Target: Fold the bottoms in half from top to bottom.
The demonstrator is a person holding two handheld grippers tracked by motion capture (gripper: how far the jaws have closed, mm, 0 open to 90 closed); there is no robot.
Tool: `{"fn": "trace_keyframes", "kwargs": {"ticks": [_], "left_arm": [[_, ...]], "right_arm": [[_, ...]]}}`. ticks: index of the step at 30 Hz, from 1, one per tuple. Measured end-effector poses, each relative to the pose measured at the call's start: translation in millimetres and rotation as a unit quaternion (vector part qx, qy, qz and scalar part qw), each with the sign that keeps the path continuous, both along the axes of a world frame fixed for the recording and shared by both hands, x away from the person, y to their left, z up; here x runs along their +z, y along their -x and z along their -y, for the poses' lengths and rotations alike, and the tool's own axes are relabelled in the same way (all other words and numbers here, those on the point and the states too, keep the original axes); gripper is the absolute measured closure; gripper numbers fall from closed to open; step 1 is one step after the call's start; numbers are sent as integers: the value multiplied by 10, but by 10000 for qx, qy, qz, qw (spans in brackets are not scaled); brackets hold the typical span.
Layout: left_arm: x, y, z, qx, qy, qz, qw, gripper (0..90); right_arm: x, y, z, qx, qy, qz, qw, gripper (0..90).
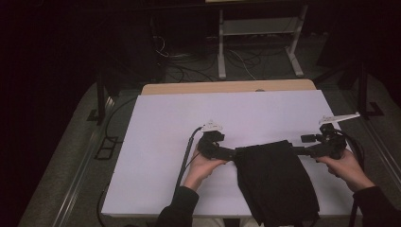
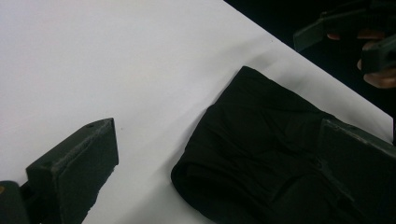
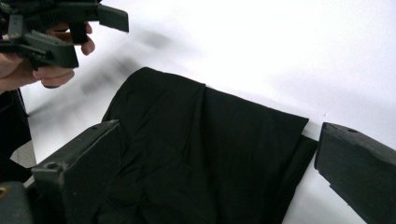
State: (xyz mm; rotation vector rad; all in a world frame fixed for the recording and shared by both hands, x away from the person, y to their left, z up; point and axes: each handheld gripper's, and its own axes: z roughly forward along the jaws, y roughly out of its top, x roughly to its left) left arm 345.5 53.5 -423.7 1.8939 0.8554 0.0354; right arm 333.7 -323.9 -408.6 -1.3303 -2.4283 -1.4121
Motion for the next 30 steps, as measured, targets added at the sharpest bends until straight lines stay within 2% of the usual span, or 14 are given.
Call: {"fn": "trace_keyframes", "kwargs": {"ticks": [9, 17, 25, 30], "left_arm": [[-76, -14, 28, -34, -71, -97, 9999, 0], [-156, -40, 83, -89, -103, -189, 9997, 0], [-283, -102, 116, -126, -150, -427, 9989, 0], [-354, -129, 139, -153, -144, -605, 9979, 0]], "right_arm": [[-48, -98, 37, -82, 41, -57, 9999, 7], [-153, -203, 24, -106, 213, -95, 9997, 31], [-256, -326, 7, -151, 353, -229, 9990, 57], [-339, -398, 12, -205, 353, -376, 9985, 127]]}}
